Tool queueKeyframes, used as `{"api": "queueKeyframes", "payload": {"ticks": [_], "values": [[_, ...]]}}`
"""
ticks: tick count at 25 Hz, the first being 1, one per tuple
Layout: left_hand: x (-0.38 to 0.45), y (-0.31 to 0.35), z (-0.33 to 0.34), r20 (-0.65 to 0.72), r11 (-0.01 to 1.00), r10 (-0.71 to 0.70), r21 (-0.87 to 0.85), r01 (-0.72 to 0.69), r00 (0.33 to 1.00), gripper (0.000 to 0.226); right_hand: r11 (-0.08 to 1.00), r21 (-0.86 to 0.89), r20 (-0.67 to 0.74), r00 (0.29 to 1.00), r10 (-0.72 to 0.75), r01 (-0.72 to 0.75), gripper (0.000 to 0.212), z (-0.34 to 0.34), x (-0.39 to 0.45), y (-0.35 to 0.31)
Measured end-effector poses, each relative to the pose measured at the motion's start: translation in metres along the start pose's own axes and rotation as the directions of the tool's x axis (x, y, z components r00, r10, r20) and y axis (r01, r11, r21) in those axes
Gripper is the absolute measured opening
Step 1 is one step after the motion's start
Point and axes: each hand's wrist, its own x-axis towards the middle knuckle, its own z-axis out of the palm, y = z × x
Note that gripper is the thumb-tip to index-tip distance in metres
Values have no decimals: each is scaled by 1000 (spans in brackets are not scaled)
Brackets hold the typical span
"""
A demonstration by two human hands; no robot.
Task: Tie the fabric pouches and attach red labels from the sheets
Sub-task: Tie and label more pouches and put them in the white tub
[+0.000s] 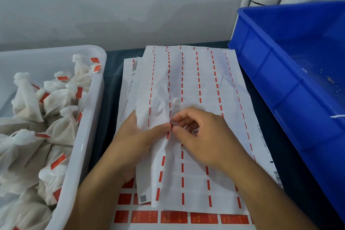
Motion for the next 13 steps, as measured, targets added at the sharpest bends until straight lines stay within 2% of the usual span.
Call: {"api": "queueKeyframes", "payload": {"ticks": [7,13], "values": [[-2,-2,0,5,1000,0,-30,0,1000,40,999,-40,-53,999,-5,3,20,2,-1,0],[-5,1,6,8,1000,19,-15,-18,1000,48,998,-53,-119,993,21,-28,15,5,-3,-2]]}}
